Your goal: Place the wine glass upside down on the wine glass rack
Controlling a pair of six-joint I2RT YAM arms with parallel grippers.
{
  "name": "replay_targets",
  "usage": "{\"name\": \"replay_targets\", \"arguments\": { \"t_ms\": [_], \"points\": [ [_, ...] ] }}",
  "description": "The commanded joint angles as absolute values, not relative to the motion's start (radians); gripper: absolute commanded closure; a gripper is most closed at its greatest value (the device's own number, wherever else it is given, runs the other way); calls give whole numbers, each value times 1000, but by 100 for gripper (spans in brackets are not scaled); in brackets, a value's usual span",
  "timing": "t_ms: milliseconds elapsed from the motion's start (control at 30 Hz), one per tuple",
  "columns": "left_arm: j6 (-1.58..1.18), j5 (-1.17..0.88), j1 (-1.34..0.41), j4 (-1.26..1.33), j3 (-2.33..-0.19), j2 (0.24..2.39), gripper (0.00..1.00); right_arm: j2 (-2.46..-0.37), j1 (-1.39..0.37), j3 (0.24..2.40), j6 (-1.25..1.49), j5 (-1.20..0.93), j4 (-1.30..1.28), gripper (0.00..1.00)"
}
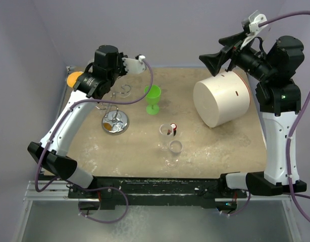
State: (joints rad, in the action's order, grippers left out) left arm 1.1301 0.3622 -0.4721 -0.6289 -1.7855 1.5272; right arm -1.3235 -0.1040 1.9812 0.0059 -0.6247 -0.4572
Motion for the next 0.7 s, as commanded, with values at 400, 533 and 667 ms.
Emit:
{"name": "replay_targets", "arguments": {
  "t_ms": [400, 533, 667],
  "points": [
    [1100, 333, -502, -729, -1829, 1478, 100, -1298, -77, 1957, 44, -687, -378, 1],
    [1083, 336, -507, -742, -1838, 1478, 100, -1300, -74, 1955, 48, -693, -373, 1],
    [1071, 339, -511, -756, -1846, 1477, 100, -1302, -71, 1951, 52, -699, -369, 1]
  ]
}}
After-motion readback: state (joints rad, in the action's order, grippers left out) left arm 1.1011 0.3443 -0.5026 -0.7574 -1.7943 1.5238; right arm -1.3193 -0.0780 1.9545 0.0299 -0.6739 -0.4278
